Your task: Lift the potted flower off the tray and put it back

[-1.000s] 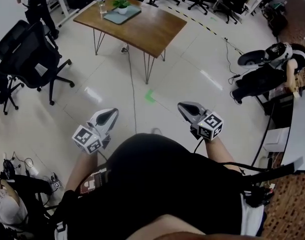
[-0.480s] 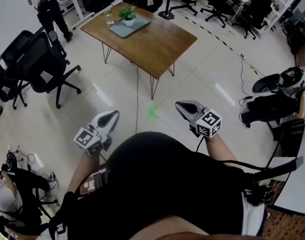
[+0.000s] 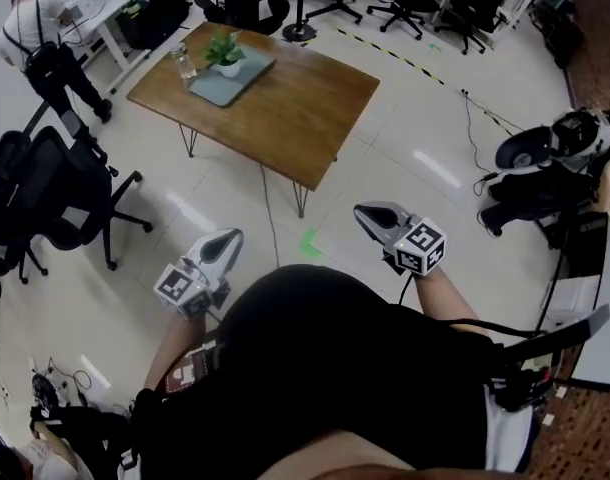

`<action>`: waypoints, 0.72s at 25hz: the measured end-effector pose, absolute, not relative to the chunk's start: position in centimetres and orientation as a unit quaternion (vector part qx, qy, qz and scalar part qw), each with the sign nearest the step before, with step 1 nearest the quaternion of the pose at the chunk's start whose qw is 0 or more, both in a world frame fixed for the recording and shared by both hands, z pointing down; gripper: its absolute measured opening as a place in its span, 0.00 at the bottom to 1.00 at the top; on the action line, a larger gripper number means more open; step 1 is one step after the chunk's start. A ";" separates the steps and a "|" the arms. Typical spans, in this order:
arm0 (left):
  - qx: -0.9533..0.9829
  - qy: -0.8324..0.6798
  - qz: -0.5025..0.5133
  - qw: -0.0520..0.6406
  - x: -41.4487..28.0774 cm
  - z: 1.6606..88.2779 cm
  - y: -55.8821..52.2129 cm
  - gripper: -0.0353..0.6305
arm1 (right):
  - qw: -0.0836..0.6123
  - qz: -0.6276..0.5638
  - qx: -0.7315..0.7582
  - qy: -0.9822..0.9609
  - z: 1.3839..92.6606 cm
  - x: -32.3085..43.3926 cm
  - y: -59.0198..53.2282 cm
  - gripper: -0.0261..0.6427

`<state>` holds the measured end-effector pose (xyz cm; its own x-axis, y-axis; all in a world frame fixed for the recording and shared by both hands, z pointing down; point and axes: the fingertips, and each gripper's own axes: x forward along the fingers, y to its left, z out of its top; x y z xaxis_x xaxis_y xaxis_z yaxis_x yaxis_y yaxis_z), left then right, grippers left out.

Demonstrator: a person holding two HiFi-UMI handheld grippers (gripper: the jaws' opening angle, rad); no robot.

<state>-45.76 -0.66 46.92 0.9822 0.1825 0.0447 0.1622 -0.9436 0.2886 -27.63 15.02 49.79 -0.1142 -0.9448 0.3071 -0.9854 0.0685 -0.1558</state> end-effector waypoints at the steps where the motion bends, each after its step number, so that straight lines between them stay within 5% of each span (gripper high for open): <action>1: 0.983 0.107 0.039 0.143 -44.7 47.1 -2.2 0.05 | 0.052 0.166 0.678 -0.714 49.7 -27.0 13.9 0.06; 10: 0.943 0.309 0.056 0.110 -32.1 46.7 -6.3 0.05 | -0.009 0.184 0.812 -0.554 48.3 -22.2 16.8 0.06; 18: 0.915 0.383 0.059 0.116 -19.0 47.4 5.2 0.05 | -0.039 0.188 0.863 -0.468 50.1 -14.0 31.1 0.06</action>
<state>-18.97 5.23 47.39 0.7002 0.7137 0.0193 0.6864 -0.6804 0.2566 -13.99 31.10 50.13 0.4912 -0.8220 0.2882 -0.7924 -0.5591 -0.2440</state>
